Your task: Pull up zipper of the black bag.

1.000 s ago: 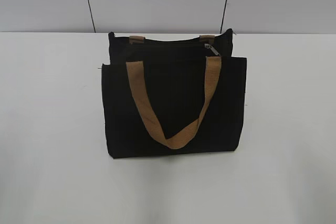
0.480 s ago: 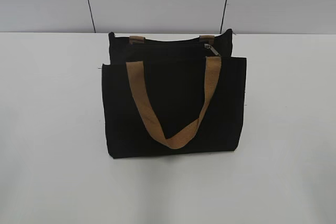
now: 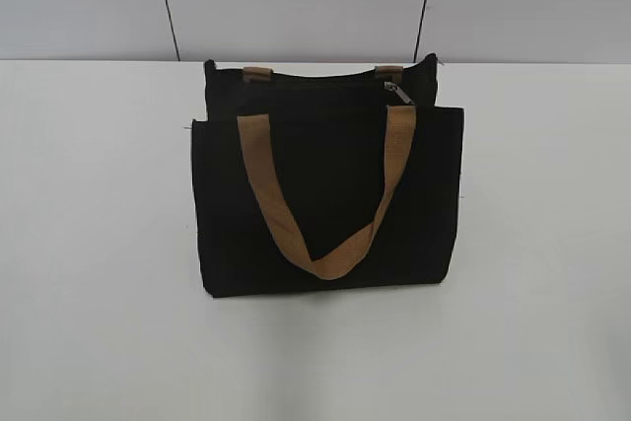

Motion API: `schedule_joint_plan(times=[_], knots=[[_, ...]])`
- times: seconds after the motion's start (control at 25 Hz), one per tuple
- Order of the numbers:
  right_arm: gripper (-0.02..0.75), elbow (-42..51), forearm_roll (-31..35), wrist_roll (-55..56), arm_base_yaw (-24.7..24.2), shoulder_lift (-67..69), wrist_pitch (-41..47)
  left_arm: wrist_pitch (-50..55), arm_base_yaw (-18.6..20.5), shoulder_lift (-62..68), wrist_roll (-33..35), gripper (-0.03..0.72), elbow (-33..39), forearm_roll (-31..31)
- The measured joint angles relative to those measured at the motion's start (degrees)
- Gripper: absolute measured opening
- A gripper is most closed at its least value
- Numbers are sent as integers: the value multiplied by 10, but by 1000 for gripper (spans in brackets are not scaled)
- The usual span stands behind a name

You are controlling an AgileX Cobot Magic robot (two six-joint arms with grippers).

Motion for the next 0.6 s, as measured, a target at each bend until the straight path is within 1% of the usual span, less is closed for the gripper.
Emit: schedule_joint_plan(times=[0.16,0.6], knots=[[586,1,1,0,-1,0,0,0,26,0,0,486,1,-1],[586,1,1,-1,-1,0,-1,0,27,0,0,446,1,-2]])
